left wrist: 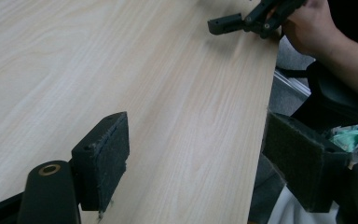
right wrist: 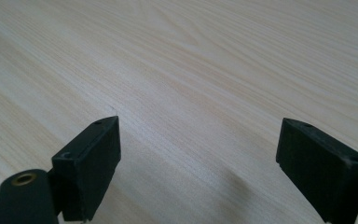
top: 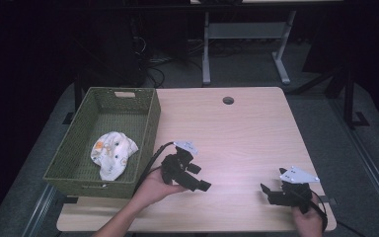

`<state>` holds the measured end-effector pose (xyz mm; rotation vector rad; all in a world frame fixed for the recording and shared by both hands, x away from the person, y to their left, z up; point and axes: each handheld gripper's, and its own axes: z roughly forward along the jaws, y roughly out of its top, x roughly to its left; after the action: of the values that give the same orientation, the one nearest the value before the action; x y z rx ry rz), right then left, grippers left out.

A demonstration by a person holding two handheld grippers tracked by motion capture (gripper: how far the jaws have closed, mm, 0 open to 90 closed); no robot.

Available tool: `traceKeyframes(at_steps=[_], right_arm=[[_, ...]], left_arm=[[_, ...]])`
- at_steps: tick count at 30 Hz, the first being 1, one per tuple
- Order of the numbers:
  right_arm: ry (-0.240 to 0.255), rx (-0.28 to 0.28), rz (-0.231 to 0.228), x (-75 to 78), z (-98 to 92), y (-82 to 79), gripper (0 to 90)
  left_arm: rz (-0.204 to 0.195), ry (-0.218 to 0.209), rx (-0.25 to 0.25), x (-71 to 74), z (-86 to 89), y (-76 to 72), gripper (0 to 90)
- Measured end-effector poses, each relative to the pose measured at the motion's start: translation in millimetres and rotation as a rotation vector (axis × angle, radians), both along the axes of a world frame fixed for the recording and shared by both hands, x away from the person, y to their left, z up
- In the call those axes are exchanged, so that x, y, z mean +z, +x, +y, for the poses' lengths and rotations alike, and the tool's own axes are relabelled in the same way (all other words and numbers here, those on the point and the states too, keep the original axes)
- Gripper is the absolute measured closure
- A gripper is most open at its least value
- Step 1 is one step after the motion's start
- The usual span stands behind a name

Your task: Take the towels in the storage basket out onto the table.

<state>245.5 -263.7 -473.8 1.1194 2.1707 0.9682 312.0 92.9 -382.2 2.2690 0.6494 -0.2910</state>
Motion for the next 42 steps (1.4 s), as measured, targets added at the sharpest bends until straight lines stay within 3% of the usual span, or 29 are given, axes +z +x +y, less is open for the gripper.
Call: traceKeyframes(at_steps=[8, 14, 16, 18, 26, 42], right_arm=[[0.0, 0.005, -0.002, 0.6, -0.3, -0.2, 13.3], [0.0, 0.006, -0.002, 1.0, -0.4, 0.1, 13.4], [0.0, 0.005, 0.002, 0.7, -0.2, 0.3, 13.4], [0.002, 0.007, -0.002, 1.2, -0.4, 0.0, 13.4], [-0.001, 0.004, -0.001, 1.3, -1.1, 0.1, 13.3], [-0.001, 0.003, 0.004, 0.9, -0.9, 0.3, 13.4]], left_arm=[[0.033, -0.003, 0.057, 21.8, 16.0, 17.1, 21.8], [0.043, -0.037, 0.107, 41.6, 34.3, 25.6, 21.8], [0.046, -0.029, 0.119, 43.3, 35.5, 26.8, 21.6], [0.049, 0.005, 0.14, 47.8, 38.7, 30.7, 20.0], [0.054, 0.015, 0.169, 58.4, 52.2, 39.4, 20.0], [0.101, -0.024, 0.257, 69.2, 92.0, 57.5, 20.1]])
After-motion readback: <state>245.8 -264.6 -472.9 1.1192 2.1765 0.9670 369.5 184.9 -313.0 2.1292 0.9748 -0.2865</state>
